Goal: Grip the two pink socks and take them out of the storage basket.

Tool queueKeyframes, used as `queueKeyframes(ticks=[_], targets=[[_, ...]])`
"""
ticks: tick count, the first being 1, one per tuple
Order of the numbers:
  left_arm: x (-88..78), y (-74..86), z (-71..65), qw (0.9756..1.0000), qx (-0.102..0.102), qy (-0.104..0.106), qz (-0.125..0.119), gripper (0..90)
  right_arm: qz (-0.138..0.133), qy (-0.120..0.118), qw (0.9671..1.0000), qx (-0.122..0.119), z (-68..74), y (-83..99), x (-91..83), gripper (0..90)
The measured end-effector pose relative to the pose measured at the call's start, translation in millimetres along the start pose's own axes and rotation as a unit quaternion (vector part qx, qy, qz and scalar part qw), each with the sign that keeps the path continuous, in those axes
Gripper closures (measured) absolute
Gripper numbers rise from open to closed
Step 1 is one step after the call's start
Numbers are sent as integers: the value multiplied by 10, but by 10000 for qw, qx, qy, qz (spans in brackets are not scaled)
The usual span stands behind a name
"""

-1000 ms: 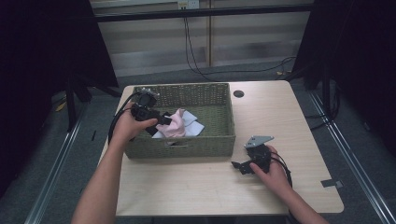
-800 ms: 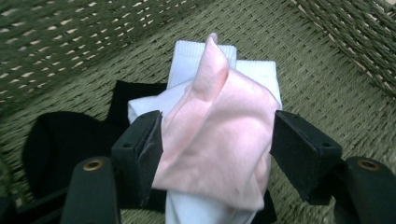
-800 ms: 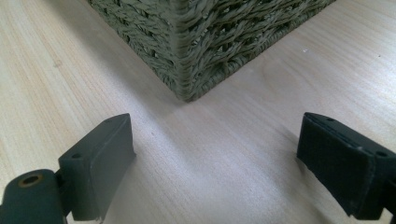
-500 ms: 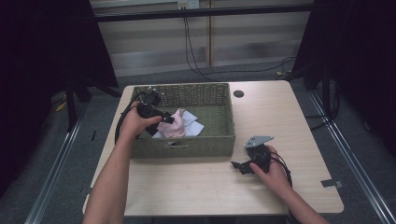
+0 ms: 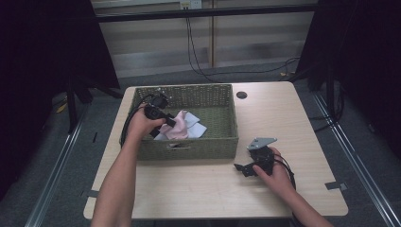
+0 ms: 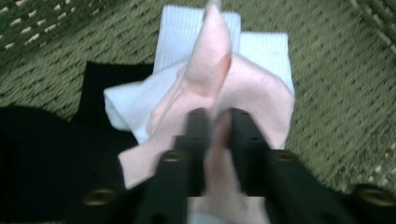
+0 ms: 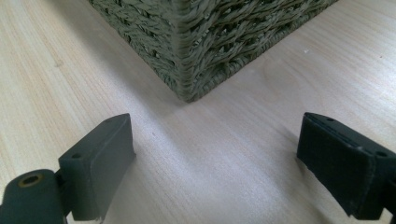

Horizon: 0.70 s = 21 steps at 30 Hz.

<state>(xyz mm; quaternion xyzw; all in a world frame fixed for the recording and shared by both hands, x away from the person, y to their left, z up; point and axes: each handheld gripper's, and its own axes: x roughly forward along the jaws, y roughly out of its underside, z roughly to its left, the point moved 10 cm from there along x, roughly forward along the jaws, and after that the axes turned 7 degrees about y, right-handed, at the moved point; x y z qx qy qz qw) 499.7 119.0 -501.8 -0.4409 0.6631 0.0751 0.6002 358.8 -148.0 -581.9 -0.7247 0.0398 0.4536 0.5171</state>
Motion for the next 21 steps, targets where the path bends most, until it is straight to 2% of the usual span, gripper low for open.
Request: queueKeyframes(ticks=[1, 2, 7, 10, 11, 12, 14, 17, 19, 21], targets=[[-25, 2, -10, 10000, -75, 38, 28, 872, 0, -1, 10000, 0, 0, 0, 0, 102], [-57, 6, -16, 9999, -95, 62, 72, 885, 0, -1, 10000, 2, 1, -1, 0, 102], [-233, 2, -53, 9999, -98, 91, 94, 890, -4, -4, 10000, -6, 1, -2, 1, 102], [-306, -16, -82, 9999, -99, 126, 26, 891, -17, 0, 10000, -20, -2, -4, 3, 102], [-367, -33, -117, 9996, -176, 213, -54, 891, -26, 3, 10000, -30, -4, -5, 4, 102], [-403, -20, -119, 9997, -143, 213, 27, 891, -19, 0, 10000, -21, -2, -4, 3, 102], [-428, -21, -128, 9996, -159, 225, 33, 891, -19, 0, 10000, -22, -2, -4, 3, 102], [-563, -55, -191, 9993, -154, 331, 9, 892, -26, 3, 10000, -29, -4, -5, 5, 102], [-601, -75, -215, 9993, -173, 343, -35, 892, -20, -1, 10000, -21, -2, -4, 3, 102], [-669, -87, -237, 9994, -118, 328, 29, 892, -23, 2, 10000, -26, -3, -5, 4, 102]])
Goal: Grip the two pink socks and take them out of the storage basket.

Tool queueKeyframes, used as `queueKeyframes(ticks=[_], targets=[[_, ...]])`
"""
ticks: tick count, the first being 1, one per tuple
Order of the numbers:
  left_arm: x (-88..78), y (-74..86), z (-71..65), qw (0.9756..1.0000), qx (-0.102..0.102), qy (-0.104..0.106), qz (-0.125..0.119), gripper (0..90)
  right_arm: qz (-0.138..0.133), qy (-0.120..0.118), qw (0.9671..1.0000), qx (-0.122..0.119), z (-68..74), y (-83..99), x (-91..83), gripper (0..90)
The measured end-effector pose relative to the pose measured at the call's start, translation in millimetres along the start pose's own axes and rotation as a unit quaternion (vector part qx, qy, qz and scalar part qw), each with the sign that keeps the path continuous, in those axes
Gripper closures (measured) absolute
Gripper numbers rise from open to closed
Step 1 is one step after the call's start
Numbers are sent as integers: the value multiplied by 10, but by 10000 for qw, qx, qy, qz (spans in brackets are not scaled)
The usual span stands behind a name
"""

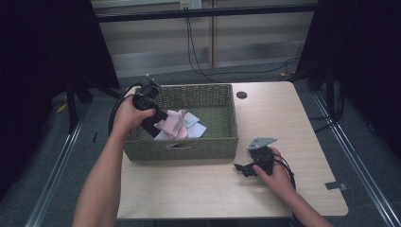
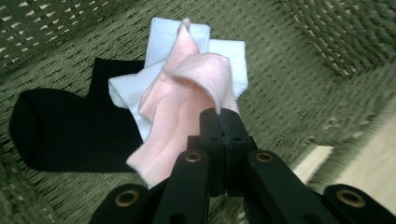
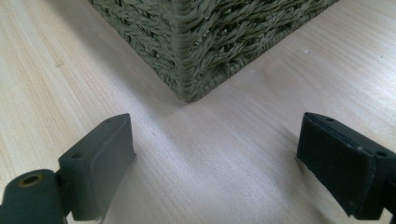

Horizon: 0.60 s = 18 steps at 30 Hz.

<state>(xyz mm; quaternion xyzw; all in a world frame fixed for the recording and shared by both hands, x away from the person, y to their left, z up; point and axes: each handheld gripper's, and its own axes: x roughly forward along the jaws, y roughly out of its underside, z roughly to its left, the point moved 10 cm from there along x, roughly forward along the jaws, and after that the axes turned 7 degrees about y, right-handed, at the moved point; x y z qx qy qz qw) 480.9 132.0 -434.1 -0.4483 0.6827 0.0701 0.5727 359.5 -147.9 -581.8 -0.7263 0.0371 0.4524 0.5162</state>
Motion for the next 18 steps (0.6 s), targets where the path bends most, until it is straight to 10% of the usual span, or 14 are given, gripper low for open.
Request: queueKeyframes(ticks=[18], targets=[[-419, -200, -295, 9999, 121, 71, -93, 892, 9, -3, 10000, 11, 2, 0, -2, 102]])
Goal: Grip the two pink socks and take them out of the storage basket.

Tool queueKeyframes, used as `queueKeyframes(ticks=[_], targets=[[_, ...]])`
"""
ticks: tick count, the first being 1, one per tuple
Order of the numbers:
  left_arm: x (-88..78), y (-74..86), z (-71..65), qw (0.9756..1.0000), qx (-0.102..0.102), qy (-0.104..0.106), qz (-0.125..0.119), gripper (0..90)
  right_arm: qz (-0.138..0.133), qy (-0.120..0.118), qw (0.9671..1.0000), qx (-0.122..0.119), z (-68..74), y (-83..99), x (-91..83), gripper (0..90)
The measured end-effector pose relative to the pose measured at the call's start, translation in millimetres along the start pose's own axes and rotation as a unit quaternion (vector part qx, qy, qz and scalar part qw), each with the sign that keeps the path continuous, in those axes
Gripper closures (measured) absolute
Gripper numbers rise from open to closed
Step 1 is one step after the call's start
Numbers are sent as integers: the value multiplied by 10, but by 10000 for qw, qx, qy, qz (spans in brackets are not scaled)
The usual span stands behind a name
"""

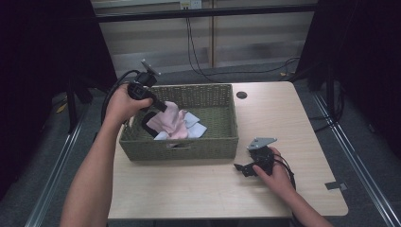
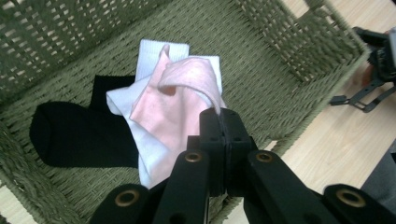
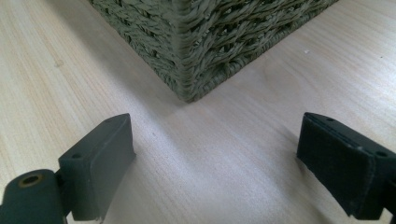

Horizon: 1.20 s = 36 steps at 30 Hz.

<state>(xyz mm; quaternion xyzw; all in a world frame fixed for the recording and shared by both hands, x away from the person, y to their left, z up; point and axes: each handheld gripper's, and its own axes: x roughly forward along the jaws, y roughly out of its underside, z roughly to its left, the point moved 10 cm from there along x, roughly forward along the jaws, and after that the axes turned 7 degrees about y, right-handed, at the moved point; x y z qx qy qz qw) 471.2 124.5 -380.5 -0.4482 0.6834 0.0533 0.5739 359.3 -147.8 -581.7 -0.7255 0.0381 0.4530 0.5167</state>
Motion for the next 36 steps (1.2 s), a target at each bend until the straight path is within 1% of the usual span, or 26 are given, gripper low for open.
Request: queueKeyframes(ticks=[5, 7, 11, 12, 15, 19, 21, 23, 25, 26, 27, 31, 32, 35, 36], targets=[[-84, -56, -56, 10000, 41, 8, -16, 892, -1, 0, 10000, -2, -1, 0, 0, 102], [-135, -83, -106, 10000, 77, 39, -35, 892, 5, -1, 10000, 3, 1, 1, -1, 102], [-164, -86, -151, 10000, 79, 29, -27, 891, -4, 1, 10000, -7, -1, -1, 1, 102], [-189, -91, -178, 9999, 90, 77, -52, 892, -4, 1, 10000, -8, -2, -1, 1, 102], [-221, -93, -216, 9999, 60, 100, -89, 892, -5, 2, 10000, -8, -2, -1, 1, 102], [-262, -94, -277, 9999, 80, 136, -56, 891, -6, 3, 10000, -9, -2, -1, 1, 102], [-275, -100, -301, 9998, 94, 164, -65, 892, -6, 2, 10000, -9, -2, -1, 1, 102], [-303, -113, -362, 9998, 126, 163, -70, 892, -2, 2, 10000, -6, -1, 0, 0, 102], [-312, -116, -379, 9998, 144, 149, -67, 892, -2, 3, 10000, -5, -1, 0, 0, 102], [-332, -124, -418, 9997, 198, 157, -68, 892, -5, 3, 10000, -7, -2, -1, 1, 102], [-343, -125, -435, 9996, 203, 170, -61, 891, -2, 2, 10000, -4, -1, 0, 0, 102], [-359, -119, -474, 9996, 234, 172, -20, 891, -5, 2, 10000, -8, -2, -1, 1, 102], [-364, -114, -486, 9995, 246, 202, -3, 891, -5, 2, 10000, -8, -2, -1, 1, 102], [-373, -112, -502, 9995, 220, 214, -22, 892, 5, 1, 10000, 3, 0, 1, -1, 102], [-382, -99, -508, 9995, 230, 226, 5, 891, -2, 3, 10000, -6, -1, 0, 0, 102]])
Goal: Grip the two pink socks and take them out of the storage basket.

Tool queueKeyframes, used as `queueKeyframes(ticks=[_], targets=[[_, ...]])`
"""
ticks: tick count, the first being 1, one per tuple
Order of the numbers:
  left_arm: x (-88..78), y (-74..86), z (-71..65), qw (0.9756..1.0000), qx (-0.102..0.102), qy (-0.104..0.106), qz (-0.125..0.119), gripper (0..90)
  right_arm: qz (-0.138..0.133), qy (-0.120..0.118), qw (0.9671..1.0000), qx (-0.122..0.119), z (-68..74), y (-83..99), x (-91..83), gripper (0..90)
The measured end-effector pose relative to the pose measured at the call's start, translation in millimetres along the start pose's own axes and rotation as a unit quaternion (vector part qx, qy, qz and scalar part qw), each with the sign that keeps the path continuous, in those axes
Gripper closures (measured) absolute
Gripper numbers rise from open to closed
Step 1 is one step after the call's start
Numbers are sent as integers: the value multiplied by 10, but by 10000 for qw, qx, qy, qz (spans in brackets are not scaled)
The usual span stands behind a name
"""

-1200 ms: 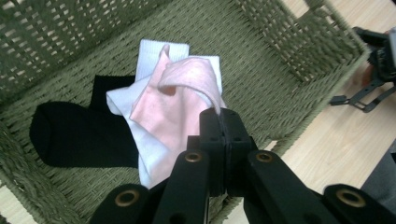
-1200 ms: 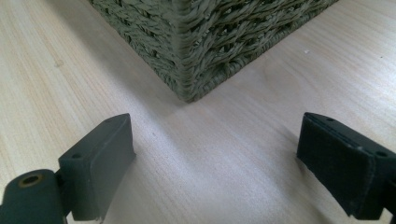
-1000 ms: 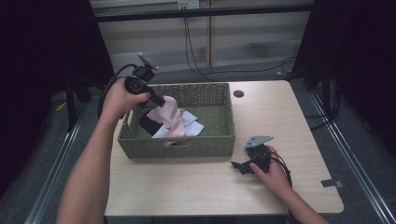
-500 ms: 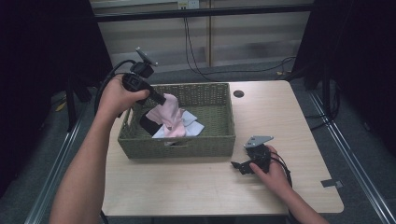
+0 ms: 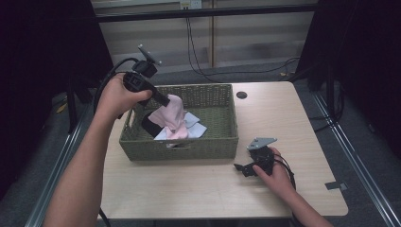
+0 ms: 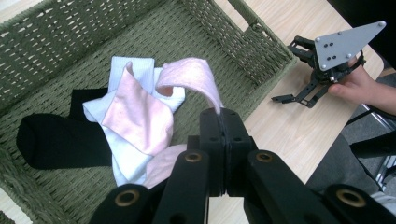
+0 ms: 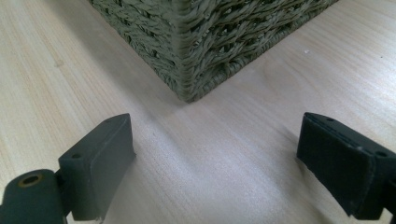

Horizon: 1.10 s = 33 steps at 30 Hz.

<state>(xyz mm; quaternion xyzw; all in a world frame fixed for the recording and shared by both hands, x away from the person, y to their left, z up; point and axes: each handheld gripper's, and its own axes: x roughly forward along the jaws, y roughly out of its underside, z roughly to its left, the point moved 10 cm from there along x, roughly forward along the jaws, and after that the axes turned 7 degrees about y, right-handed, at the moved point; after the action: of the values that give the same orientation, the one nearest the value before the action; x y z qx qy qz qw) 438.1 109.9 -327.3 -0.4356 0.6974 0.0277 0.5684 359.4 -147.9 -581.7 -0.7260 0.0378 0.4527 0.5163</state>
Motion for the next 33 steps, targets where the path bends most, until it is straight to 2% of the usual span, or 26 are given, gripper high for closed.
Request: queueKeyframes(ticks=[5, 12, 25, 26, 32, 33], targets=[[-35, 15, -21, 10000, -24, -10, -15, 891, 7, -3, 10000, 8, 2, 1, -1, 102], [-104, 37, -131, 9999, 76, 71, -35, 891, -1, 0, 10000, -1, 0, 0, 0, 102], [-113, 103, -274, 9996, 219, 146, 43, 891, -5, 0, 10000, -2, 0, -1, 1, 102], [-97, 123, -308, 9994, 259, 200, 62, 891, -5, 0, 10000, -2, 0, -1, 1, 102], [-53, 172, -390, 9990, 379, 217, 122, 891, -5, -1, 10000, -3, 0, -1, 1, 102], [-39, 190, -434, 9985, 456, 259, 143, 891, 2, -2, 10000, 6, 1, 0, 0, 102]])
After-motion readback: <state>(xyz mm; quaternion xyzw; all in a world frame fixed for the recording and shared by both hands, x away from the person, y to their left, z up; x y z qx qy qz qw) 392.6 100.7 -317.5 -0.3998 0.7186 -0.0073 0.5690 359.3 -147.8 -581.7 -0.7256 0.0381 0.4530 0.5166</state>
